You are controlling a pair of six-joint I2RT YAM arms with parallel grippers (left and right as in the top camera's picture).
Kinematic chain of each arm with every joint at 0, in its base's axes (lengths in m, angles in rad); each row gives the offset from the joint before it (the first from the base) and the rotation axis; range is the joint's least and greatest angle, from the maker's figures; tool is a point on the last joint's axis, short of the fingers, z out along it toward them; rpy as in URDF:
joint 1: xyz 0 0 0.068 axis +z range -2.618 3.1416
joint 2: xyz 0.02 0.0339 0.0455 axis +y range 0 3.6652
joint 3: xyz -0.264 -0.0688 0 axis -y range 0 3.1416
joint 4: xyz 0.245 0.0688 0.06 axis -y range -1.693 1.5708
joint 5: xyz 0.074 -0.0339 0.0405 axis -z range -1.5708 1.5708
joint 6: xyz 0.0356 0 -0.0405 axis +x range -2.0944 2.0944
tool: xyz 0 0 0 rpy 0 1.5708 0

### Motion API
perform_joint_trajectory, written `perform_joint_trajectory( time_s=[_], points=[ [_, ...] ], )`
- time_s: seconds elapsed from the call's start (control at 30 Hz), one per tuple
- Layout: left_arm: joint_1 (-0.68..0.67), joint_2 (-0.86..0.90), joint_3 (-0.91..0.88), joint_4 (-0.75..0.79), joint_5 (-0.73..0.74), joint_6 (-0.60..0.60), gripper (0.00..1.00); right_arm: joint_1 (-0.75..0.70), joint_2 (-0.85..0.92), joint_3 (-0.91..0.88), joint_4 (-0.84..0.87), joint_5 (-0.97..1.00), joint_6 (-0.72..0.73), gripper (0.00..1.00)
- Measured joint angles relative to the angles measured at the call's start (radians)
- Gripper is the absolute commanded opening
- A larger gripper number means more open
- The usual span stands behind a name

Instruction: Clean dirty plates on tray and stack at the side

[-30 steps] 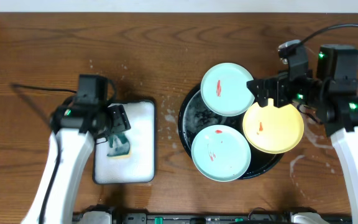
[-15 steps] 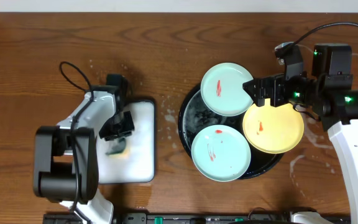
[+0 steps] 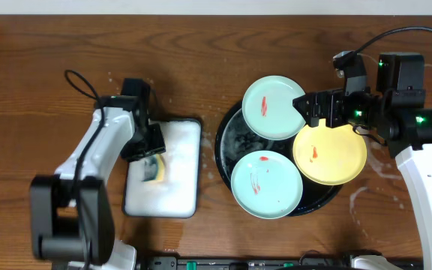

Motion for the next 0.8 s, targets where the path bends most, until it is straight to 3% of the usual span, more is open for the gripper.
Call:
perform_joint_trajectory(
  time_s=[0.33, 0.57, 0.67, 0.7, 0.73, 0.8],
  points=[
    [0.0, -0.066, 0.002, 0.006, 0.01, -0.002, 0.65, 0.0, 0.0, 0.0, -0.003, 0.0, 0.0, 0.99],
    [-0.008, -0.023, -0.125, 0.157, 0.013, -0.002, 0.65, 0.0, 0.0, 0.0, -0.002, 0.0, 0.0, 0.99],
    [-0.029, 0.019, -0.173, 0.23, 0.026, -0.001, 0.43, 0.0, 0.0, 0.0, 0.001, 0.0, 0.0, 0.99],
    [-0.035, 0.031, -0.181, 0.243, 0.027, -0.004, 0.24, 0.0, 0.0, 0.0, 0.001, 0.0, 0.0, 0.99],
    [-0.04, 0.038, -0.182, 0.249, 0.029, -0.005, 0.12, 0.0, 0.0, 0.0, 0.001, 0.0, 0.0, 0.99],
    [-0.047, 0.049, -0.182, 0.262, 0.044, -0.003, 0.07, 0.0, 0.0, 0.0, 0.001, 0.0, 0.0, 0.99]
  ],
)
